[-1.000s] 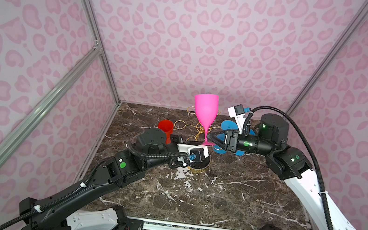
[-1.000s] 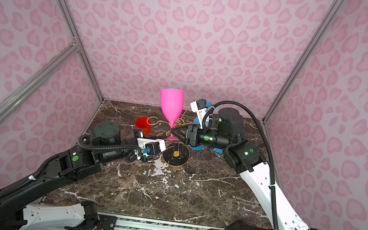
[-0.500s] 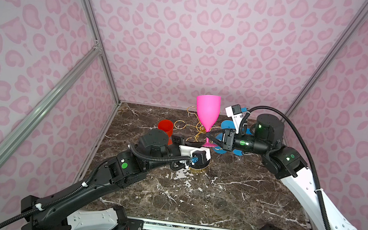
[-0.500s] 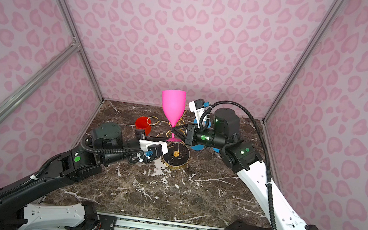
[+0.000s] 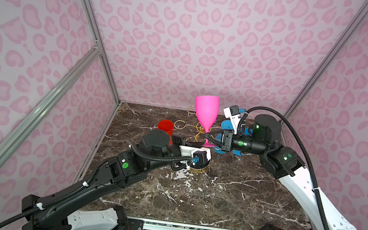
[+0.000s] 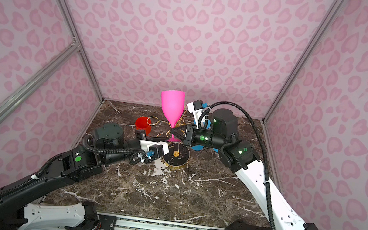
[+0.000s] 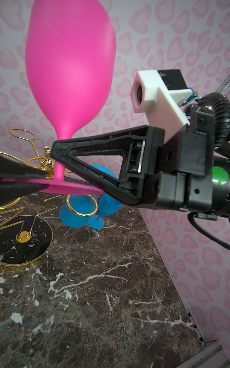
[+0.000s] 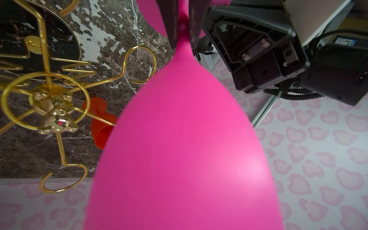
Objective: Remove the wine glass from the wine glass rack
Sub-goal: 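Close the right gripper on the magenta glass stem above the left gripper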
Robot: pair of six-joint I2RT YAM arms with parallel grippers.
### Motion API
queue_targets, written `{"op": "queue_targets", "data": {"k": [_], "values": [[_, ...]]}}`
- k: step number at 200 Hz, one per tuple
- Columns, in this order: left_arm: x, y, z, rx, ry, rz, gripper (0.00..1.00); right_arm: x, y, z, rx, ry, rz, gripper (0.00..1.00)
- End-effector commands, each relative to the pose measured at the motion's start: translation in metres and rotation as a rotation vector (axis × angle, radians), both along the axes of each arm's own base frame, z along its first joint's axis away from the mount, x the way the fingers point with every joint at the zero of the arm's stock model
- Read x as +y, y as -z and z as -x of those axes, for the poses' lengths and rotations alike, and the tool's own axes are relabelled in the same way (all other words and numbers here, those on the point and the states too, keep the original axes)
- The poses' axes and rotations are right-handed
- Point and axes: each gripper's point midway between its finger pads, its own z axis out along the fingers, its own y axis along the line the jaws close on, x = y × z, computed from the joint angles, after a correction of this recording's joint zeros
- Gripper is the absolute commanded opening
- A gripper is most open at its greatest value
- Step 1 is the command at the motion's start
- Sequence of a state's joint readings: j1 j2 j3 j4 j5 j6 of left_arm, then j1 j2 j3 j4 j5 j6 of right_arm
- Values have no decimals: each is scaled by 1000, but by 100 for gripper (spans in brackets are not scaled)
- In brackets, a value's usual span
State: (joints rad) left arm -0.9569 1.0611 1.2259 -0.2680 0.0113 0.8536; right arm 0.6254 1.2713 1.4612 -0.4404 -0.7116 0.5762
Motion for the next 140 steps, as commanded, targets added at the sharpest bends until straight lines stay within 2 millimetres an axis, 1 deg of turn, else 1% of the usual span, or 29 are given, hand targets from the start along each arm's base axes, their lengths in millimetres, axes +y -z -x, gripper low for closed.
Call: {"op": "queue_targets", "data": {"k": [1, 22, 38, 54, 68, 73, 76, 84, 99, 119, 128, 140], "values": [[-6, -13, 6, -33, 44, 33, 3, 2, 0, -1, -19, -7, 1, 0], [-6, -12, 6, -32, 42, 30, 3, 0, -1, -2, -28, 1, 5, 0], [-5, -12, 6, -31, 37, 32, 7, -1, -1, -2, -34, 7, 9, 0], [-4, -11, 4, -23, 26, 37, 18, -1, -2, -2, -43, 10, 9, 0], [-2, -11, 4, -17, 16, 42, 33, -3, -4, -3, -52, 14, 8, 0], [-1, -11, 4, -17, 13, 45, 35, -3, -4, -3, -55, 16, 9, 0], [-1, -10, 3, -15, 10, 46, 40, -3, -5, -3, -57, 17, 9, 0], [0, -10, 3, -8, 3, 53, 45, -4, -5, -3, -61, 19, 9, 0], [3, -11, 3, 16, -15, 76, 50, -6, -8, -4, -77, 24, 9, 0], [12, -22, 5, 69, -44, 158, 56, -13, -9, -6, -100, 41, 15, 0], [18, -31, 5, 109, -70, 225, 58, -16, -11, -7, -115, 48, 18, 0], [30, -45, 1, 189, -140, 343, 59, -21, -13, -7, -151, 49, 26, 0]]}}
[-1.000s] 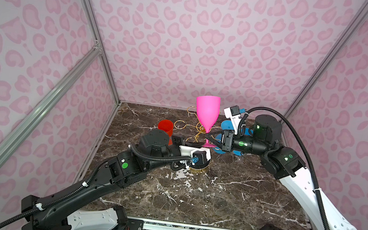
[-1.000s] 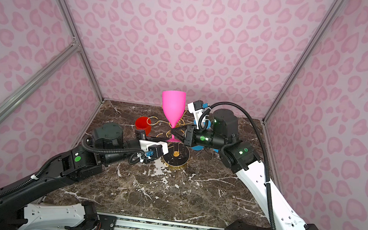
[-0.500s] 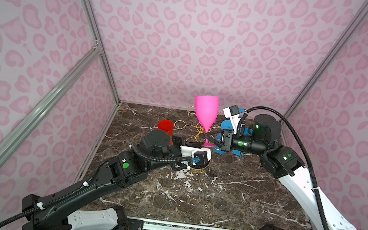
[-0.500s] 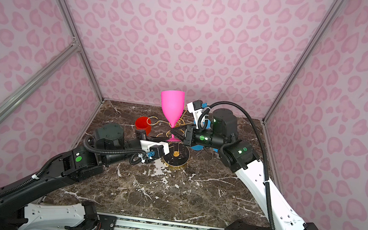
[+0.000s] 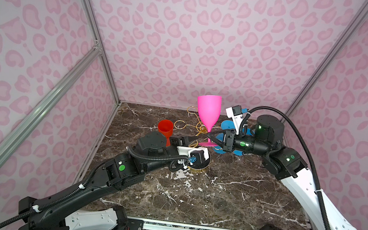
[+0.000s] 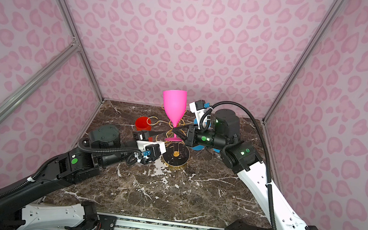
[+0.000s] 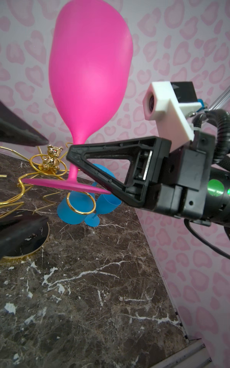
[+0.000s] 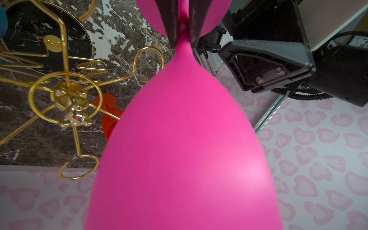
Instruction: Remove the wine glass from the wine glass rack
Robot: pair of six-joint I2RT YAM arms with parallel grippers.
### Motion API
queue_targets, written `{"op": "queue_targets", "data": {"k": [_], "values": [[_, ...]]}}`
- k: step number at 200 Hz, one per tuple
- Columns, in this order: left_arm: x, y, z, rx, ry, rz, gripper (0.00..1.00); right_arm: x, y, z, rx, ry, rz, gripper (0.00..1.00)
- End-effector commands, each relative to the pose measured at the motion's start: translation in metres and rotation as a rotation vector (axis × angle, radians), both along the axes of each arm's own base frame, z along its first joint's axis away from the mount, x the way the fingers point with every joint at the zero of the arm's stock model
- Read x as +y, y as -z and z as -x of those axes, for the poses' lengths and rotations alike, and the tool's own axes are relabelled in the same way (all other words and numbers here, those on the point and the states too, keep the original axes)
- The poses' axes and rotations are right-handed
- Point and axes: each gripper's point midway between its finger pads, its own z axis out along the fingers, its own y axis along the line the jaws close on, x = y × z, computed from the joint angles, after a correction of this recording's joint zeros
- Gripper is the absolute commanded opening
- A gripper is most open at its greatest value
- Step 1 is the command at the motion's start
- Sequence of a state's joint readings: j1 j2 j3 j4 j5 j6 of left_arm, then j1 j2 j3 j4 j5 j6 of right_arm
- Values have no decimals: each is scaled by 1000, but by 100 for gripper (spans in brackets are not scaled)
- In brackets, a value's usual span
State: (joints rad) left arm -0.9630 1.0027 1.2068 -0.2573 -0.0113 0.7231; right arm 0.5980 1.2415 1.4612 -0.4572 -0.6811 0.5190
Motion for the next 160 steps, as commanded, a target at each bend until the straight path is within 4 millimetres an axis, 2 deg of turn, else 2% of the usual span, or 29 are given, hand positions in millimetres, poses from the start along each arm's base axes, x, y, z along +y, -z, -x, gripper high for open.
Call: {"op": "queue_targets", "data": {"k": [1, 38, 50, 55, 82, 124, 130, 135, 160], "values": [[17, -33, -7, 125, -110, 240, 59, -7, -7, -2, -85, 7, 10, 0], [61, -64, -27, 496, -359, 689, 65, -22, 1, -1, -219, 14, 116, 0], [66, -63, -28, 612, -377, 779, 66, -26, 6, 0, -262, 16, 153, 0], [71, -76, -26, 647, -365, 839, 66, -28, 8, 1, -277, 18, 167, 0], [84, -76, -27, 888, -373, 1035, 65, -38, 20, 7, -371, 2, 253, 0], [66, -63, -25, 1301, -243, 1168, 65, -49, 34, 25, -522, -71, 347, 0], [64, -67, -25, 1334, -210, 1187, 64, -51, 36, 27, -537, -78, 359, 0], [59, -56, -27, 1373, -205, 1178, 64, -52, 37, 30, -551, -86, 365, 0], [45, -52, -29, 1470, -151, 1168, 62, -57, 43, 38, -603, -110, 398, 0]]}}
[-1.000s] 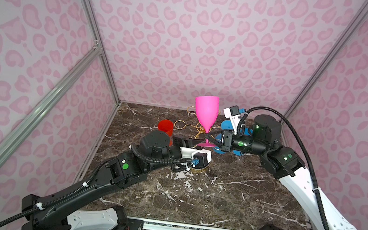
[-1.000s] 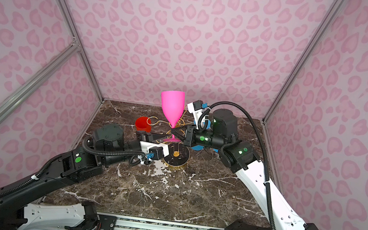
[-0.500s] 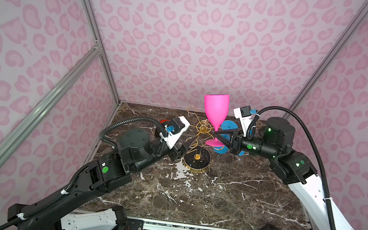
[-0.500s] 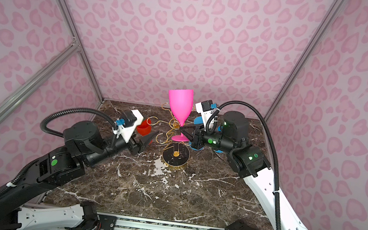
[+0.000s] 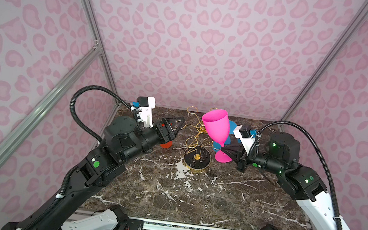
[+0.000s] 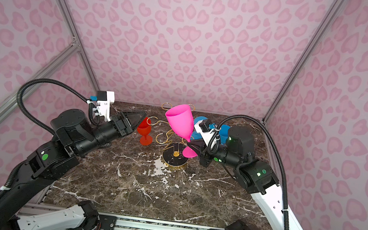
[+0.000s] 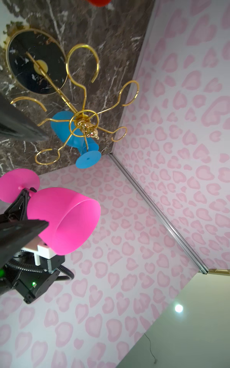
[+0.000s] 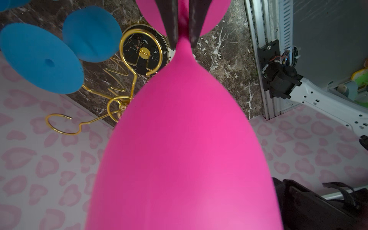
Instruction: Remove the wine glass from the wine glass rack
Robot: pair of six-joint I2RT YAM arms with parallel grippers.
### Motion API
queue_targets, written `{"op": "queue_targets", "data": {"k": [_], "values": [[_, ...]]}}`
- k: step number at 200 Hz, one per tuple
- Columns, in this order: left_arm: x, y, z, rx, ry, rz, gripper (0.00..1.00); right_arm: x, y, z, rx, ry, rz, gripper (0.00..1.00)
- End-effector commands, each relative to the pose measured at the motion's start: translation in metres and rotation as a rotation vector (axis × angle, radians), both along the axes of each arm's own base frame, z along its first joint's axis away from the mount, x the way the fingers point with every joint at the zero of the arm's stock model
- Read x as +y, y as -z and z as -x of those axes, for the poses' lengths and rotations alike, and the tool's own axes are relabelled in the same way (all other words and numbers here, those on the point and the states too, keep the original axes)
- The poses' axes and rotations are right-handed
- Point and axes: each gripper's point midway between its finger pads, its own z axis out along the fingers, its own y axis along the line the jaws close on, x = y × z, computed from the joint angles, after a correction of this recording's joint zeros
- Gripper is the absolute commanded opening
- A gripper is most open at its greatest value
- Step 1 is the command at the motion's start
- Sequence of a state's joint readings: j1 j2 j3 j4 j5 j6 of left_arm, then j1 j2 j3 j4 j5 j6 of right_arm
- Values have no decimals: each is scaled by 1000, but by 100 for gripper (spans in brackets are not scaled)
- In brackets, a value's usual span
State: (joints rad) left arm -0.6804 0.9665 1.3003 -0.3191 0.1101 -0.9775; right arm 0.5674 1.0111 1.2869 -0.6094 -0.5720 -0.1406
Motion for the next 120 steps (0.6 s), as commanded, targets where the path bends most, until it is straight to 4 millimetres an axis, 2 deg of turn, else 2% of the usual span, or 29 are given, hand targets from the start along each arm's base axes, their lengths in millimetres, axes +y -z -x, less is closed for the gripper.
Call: {"op": "queue_targets", "data": {"k": [1, 41, 59, 120], "values": [[-21, -12, 12, 93, 144, 155, 62, -3, 6, 5, -86, -41, 63, 0], [-47, -4, 11, 153, 264, 158, 60, -6, 19, 15, -110, -75, 141, 0], [-50, -6, 12, 140, 289, 142, 59, -8, 27, 18, -118, -85, 192, 0], [-61, 17, 20, 176, 368, 60, 50, -14, 34, 20, -143, -94, 271, 0]]}}
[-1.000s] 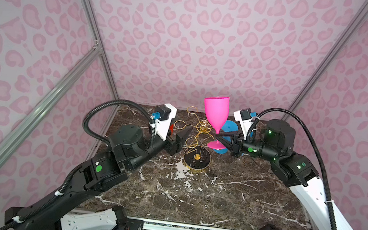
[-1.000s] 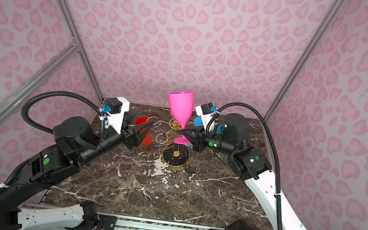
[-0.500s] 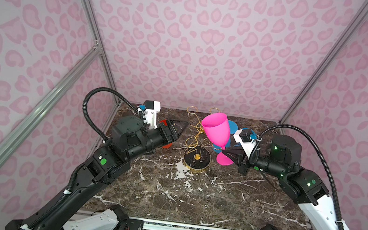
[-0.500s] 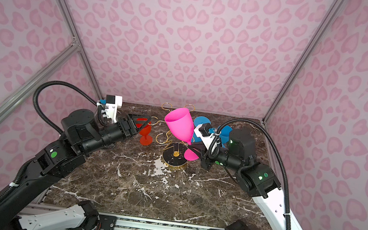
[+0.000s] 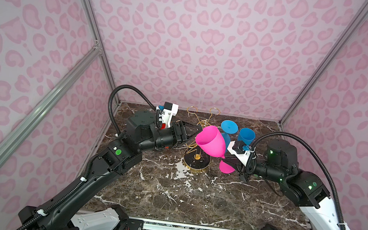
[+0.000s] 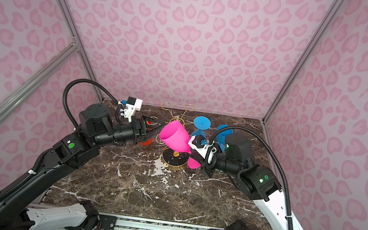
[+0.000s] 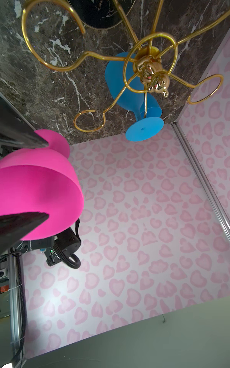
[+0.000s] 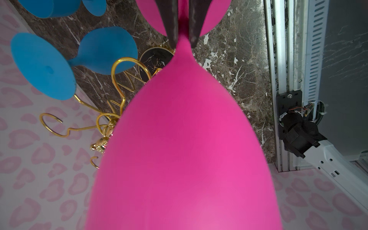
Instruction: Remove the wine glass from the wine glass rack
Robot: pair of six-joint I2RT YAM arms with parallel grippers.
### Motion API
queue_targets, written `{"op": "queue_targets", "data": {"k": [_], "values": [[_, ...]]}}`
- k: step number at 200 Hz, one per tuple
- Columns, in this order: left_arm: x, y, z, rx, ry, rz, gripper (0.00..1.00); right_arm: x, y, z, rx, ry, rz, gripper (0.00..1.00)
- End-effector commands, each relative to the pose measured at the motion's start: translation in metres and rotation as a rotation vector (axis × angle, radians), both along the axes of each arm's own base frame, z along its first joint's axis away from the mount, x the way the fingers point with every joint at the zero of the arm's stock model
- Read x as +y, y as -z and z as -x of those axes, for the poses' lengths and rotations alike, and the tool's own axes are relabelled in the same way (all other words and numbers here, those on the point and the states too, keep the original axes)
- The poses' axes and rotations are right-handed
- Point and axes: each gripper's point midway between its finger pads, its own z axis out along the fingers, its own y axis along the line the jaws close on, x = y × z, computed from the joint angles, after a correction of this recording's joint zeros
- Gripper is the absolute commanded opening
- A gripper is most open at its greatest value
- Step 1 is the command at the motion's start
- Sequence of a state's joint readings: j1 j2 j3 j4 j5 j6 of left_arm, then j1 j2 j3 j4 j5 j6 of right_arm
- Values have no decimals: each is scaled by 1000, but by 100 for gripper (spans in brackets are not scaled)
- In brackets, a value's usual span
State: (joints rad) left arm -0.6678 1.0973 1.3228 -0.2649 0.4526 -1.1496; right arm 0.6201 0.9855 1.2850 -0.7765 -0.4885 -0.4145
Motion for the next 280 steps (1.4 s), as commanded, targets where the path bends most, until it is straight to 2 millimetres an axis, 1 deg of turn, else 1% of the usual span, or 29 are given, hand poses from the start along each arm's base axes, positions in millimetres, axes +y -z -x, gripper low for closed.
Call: {"op": "queue_targets", "data": {"k": [1, 22, 29, 54, 81, 88, 91, 114, 129, 141, 152, 157, 167, 172, 173, 174, 175, 176, 178, 194, 201, 219, 230, 241, 256, 265, 269, 280], "values": [[-4, 1, 8, -33, 60, -25, 50, -4, 3, 0, -24, -2, 40, 0], [-1, 21, 8, -9, 59, -104, 48, -4, 2, 1, -26, -12, 40, 0], [-1, 24, 9, -6, 67, -118, 48, -4, 2, 2, -25, -16, 41, 0], [-7, 31, 12, 10, 110, -123, 45, -3, 2, 3, -25, -25, 48, 0], [-11, 34, 11, 4, 129, -135, 38, -2, 4, 5, -19, -36, 67, 0], [-11, 35, 11, 0, 129, -140, 37, -2, 4, 6, -19, -40, 73, 0], [-11, 35, 10, -1, 129, -142, 33, -1, 5, 6, -19, -43, 76, 0], [-10, 37, 9, 0, 117, -150, 20, 0, 6, 6, -31, -41, 98, 0], [-10, 37, 8, 3, 117, -148, 13, 1, 7, 6, -42, -36, 107, 0], [-11, 38, 9, 7, 122, -149, 10, 1, 6, 5, -49, -32, 109, 0], [-11, 40, 9, 12, 124, -149, 3, 1, 4, 5, -57, -28, 108, 0], [-11, 42, 9, 18, 123, -150, 3, 1, 2, 4, -62, -20, 105, 11], [-11, 43, 10, 23, 127, -147, 3, 0, -2, 2, -82, 0, 97, 44], [-11, 43, 10, 24, 126, -145, 3, 0, -5, -1, -98, 19, 85, 72], [-11, 43, 10, 24, 126, -144, 3, -1, -7, -2, -104, 24, 82, 79], [-11, 43, 10, 24, 126, -144, 3, -1, -7, -2, -106, 30, 79, 88], [-11, 43, 10, 25, 126, -143, 3, -1, -8, -3, -110, 34, 76, 94], [-11, 43, 10, 24, 125, -143, 3, -1, -9, -4, -114, 39, 72, 98], [-11, 42, 10, 23, 124, -141, 3, -2, -12, -5, -125, 51, 63, 100], [-7, 36, 10, 4, 106, -129, 3, -10, -39, -10, -214, 123, -28, 99], [-4, 30, 11, -13, 90, -121, 3, -15, -56, -11, -262, 160, -81, 99], [14, 12, 8, -76, 9, -101, 3, -34, -103, -9, -381, 258, -239, 99], [31, -2, 6, -123, -70, -88, 3, -48, -131, -5, -441, 314, -334, 99], [52, -15, 5, -180, -160, -87, 3, -63, -155, -1, -488, 371, -411, 99], [86, -29, 5, -252, -308, -114, 3, -82, -177, 4, -529, 441, -487, 99], [109, -33, 7, -294, -409, -153, 3, -91, -185, 7, -542, 477, -523, 99], [122, -32, 7, -301, -467, -182, 3, -95, -189, 8, -549, 490, -539, 99], [159, -20, 7, -293, -627, -290, 3, -100, -192, 11, -551, 507, -567, 99]]}}
